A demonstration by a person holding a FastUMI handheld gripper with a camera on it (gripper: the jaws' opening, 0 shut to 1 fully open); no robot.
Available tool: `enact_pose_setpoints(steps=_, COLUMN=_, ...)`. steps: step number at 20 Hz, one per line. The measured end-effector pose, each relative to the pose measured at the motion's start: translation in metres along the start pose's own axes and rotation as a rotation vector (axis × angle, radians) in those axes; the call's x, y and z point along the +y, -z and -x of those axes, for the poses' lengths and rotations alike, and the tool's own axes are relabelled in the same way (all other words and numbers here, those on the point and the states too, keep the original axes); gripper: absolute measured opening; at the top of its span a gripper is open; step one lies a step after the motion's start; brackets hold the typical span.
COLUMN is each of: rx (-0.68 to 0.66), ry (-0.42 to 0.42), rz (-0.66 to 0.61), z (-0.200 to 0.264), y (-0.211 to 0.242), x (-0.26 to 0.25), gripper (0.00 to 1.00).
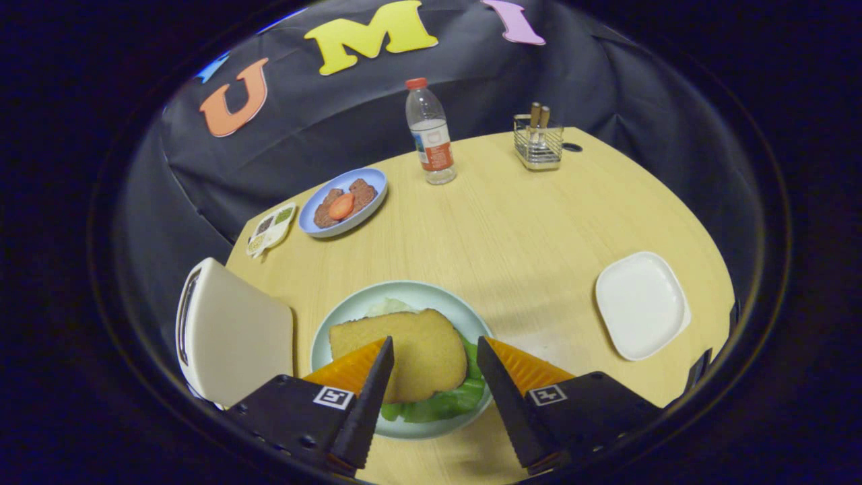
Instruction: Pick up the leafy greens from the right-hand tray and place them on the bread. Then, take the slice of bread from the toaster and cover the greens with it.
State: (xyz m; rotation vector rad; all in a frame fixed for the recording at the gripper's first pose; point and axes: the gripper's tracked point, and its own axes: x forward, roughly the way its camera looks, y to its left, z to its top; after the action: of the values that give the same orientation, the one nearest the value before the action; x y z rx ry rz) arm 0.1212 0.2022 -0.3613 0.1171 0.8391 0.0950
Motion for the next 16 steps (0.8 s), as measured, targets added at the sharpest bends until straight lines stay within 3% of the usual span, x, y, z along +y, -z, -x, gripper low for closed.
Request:
enact_pose_setpoints(steps=1, rx=-0.011, ry=0.009, rz=0.02, z=0.004, y=0.001, x=0.0, gripper=0.91)
enact_pose_setpoints(steps=2, rx=-0.026, ry=0.012, rz=0.033, z=0.014, y=-0.005, x=0.003, gripper=0.96)
enact_pose_setpoints(steps=8, rx=-0.155, ry=0.002, rz=0.113, z=0.084, y=-0.037, x=0.02, gripper=0.97)
enact_pose_setpoints(steps=16, rx=-0.492, ry=0.009, rz=0.168, z=0.232, y=-0.099, x=0.029, gripper=0.97)
